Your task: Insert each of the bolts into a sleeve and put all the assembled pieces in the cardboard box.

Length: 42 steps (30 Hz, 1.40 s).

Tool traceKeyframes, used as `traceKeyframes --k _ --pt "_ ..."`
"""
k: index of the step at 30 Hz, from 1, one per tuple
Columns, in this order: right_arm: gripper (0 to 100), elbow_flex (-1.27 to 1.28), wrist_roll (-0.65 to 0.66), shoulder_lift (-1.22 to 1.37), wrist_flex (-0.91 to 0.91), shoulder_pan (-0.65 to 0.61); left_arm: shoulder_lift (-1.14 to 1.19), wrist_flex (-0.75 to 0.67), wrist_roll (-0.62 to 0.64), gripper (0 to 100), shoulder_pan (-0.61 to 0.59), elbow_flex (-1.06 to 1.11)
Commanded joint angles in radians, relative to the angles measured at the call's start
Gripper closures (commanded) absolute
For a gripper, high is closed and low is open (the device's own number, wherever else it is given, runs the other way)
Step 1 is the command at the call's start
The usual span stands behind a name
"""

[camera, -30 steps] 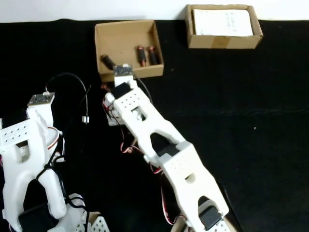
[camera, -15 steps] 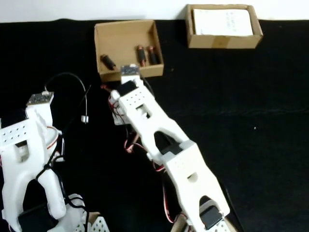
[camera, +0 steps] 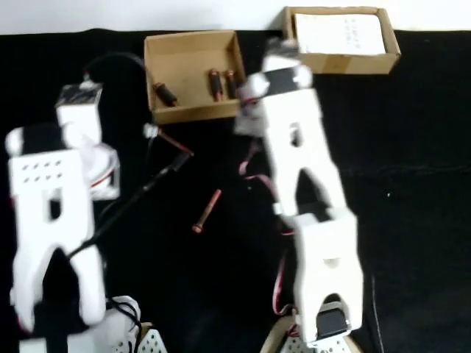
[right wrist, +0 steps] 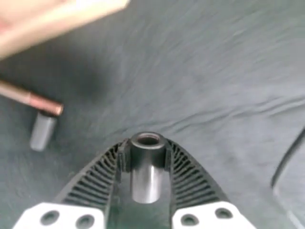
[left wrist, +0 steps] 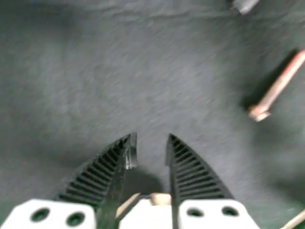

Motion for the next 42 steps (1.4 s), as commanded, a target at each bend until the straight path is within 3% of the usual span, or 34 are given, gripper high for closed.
traceKeyframes --k 1,8,18,32,42 --pt "99.1 0.021 0.037 -0.17 0.008 0.108 0.176 0.005 0.167 83 0.107 -0.174" --pt "99.1 0.332 0.054 -0.263 0.007 0.214 0.602 0.006 0.502 79 0.163 -0.601" --pt "99.1 0.521 0.051 -0.268 -0.079 0.259 0.901 0.002 0.727 79 0.193 -0.928" --pt "99.1 0.662 0.049 -0.265 -0.271 0.239 1.257 -0.002 0.876 79 0.194 -1.323" --pt "99.1 1.05 0.048 -0.265 -0.716 0.194 1.371 -0.002 0.881 79 0.189 -1.477"
